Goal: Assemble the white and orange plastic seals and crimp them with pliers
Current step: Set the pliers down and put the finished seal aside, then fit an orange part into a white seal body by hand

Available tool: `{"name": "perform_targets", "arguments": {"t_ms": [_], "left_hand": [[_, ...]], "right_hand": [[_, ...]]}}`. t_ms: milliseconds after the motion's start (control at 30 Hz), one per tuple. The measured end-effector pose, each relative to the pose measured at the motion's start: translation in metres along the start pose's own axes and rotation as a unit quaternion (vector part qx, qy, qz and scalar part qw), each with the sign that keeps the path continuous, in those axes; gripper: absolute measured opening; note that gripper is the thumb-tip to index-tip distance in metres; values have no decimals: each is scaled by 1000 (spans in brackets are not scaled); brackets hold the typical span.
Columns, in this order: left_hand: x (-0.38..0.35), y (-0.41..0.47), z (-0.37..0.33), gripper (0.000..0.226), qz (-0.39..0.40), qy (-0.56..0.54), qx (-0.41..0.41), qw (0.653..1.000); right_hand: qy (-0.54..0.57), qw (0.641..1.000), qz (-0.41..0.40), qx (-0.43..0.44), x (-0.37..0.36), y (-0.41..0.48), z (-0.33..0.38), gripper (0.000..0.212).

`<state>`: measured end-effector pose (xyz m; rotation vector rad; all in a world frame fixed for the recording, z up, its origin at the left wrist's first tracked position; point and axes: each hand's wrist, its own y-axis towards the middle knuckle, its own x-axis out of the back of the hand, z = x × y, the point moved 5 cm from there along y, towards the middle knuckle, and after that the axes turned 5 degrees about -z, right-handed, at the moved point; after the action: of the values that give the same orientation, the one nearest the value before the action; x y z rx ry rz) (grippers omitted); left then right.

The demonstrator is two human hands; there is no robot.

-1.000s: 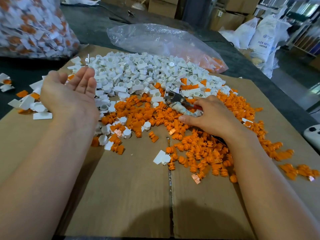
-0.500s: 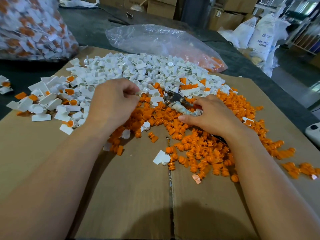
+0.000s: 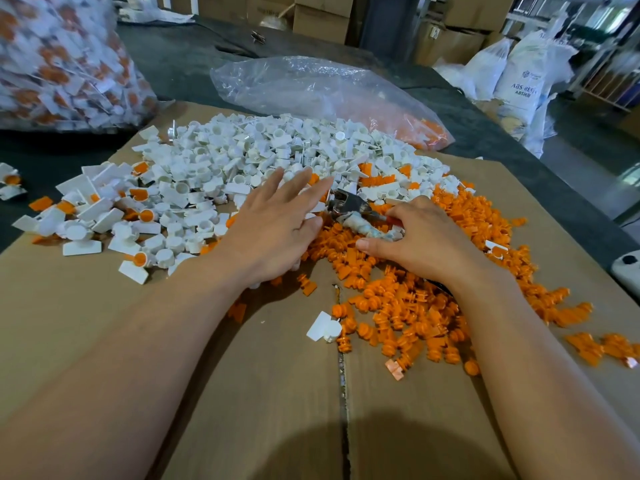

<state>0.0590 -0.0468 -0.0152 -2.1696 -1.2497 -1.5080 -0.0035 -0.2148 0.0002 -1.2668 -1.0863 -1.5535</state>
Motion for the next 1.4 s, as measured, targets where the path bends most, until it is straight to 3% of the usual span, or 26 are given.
{"name": "perform_targets", "arguments": {"t_ms": [200, 500, 733, 833, 933, 1033, 1167, 1400], "left_hand": [[-9, 1, 5, 45, 53, 66, 14, 996], [5, -2, -1, 26, -52, 39, -7, 998], [10, -3, -3, 25, -75, 31, 13, 997], [9, -3, -5, 23, -61, 27, 2, 998], [10, -4, -6, 22, -65, 33, -2, 997], [14, -4, -7, 19, -82, 29, 4, 996], [19, -4, -6, 18, -105, 42, 32, 993], [21, -5, -8, 14, -117, 21, 46, 992]], "right_hand": [[-2, 1000, -2, 1, 0, 0, 0, 79], [3, 1000, 1, -5, 0, -1, 1, 81], [7, 1000, 3, -2, -1, -1, 1, 79], [36, 999, -40, 3, 5, -1, 6, 78], [128, 979, -141, 78, 23, -7, 22, 53], [175, 965, -106, 167, 24, -15, 43, 30], [97, 963, -24, 250, 5, -18, 62, 32], [64, 966, -38, 246, 1, -15, 66, 26]]}}
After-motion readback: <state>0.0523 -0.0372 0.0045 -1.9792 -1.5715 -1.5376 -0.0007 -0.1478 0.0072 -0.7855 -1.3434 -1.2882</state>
